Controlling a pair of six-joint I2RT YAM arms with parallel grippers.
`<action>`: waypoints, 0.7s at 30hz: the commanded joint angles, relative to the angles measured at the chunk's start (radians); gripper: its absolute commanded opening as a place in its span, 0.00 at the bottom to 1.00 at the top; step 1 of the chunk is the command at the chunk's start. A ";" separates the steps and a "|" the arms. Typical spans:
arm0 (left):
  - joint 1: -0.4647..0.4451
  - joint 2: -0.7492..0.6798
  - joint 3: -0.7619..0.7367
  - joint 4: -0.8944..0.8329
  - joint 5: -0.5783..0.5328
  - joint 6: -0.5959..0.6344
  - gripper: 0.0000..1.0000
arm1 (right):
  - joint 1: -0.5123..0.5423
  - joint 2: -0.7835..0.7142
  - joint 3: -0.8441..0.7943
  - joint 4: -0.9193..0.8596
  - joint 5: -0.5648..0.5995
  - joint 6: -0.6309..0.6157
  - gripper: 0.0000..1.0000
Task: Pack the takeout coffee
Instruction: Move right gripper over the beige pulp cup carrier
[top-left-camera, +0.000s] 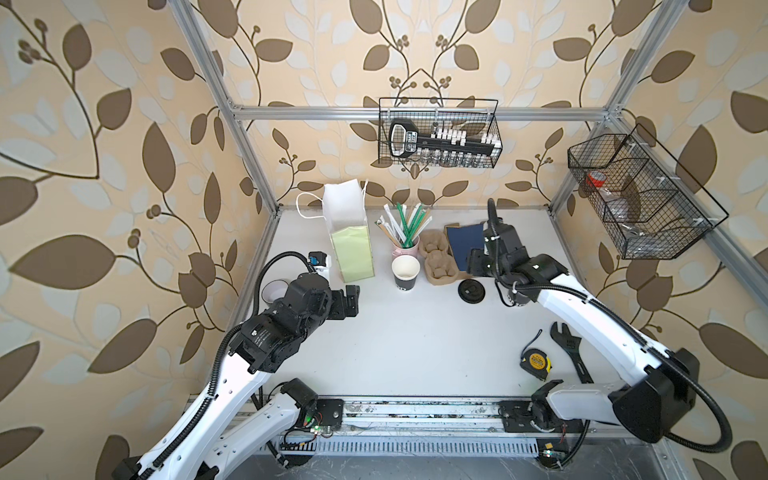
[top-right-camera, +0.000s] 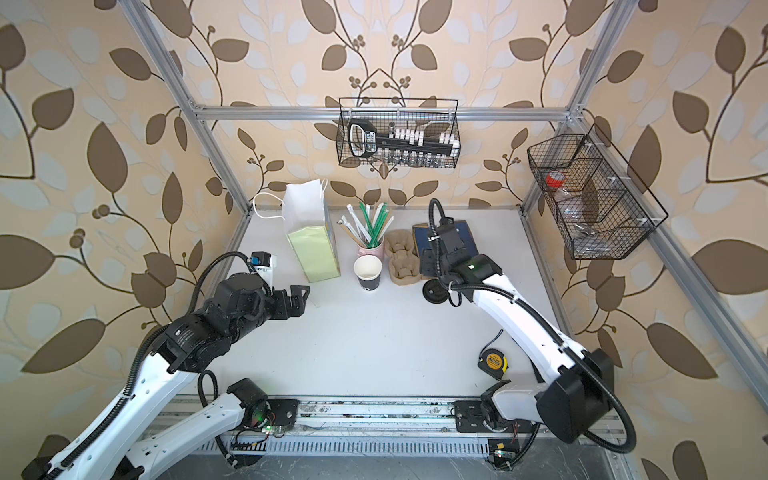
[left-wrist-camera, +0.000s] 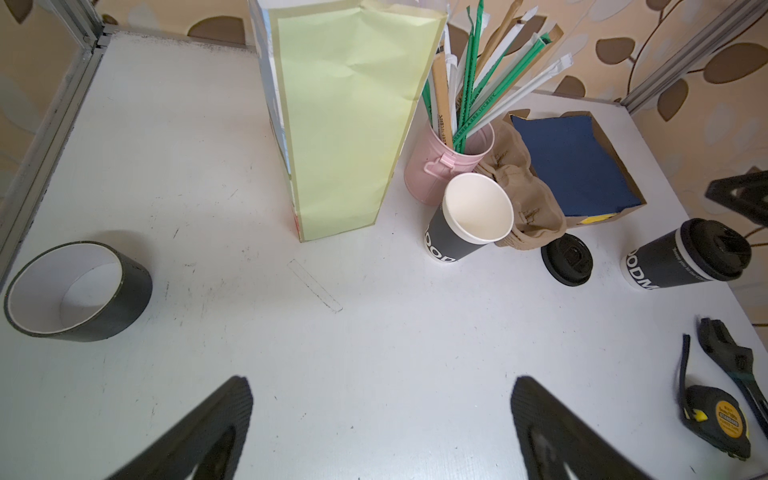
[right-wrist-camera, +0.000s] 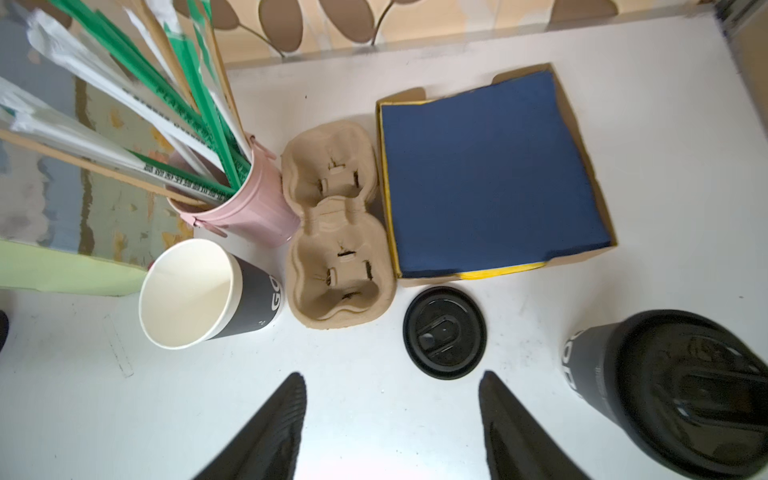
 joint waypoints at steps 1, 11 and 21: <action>0.006 -0.010 -0.005 0.027 -0.023 0.015 0.99 | 0.012 0.095 0.019 -0.035 -0.004 -0.018 0.61; 0.007 -0.008 -0.005 0.028 -0.026 0.018 0.99 | 0.007 0.355 0.162 -0.010 -0.016 -0.102 0.56; 0.006 -0.002 -0.005 0.028 -0.031 0.021 0.99 | -0.032 0.512 0.270 -0.007 -0.062 -0.155 0.55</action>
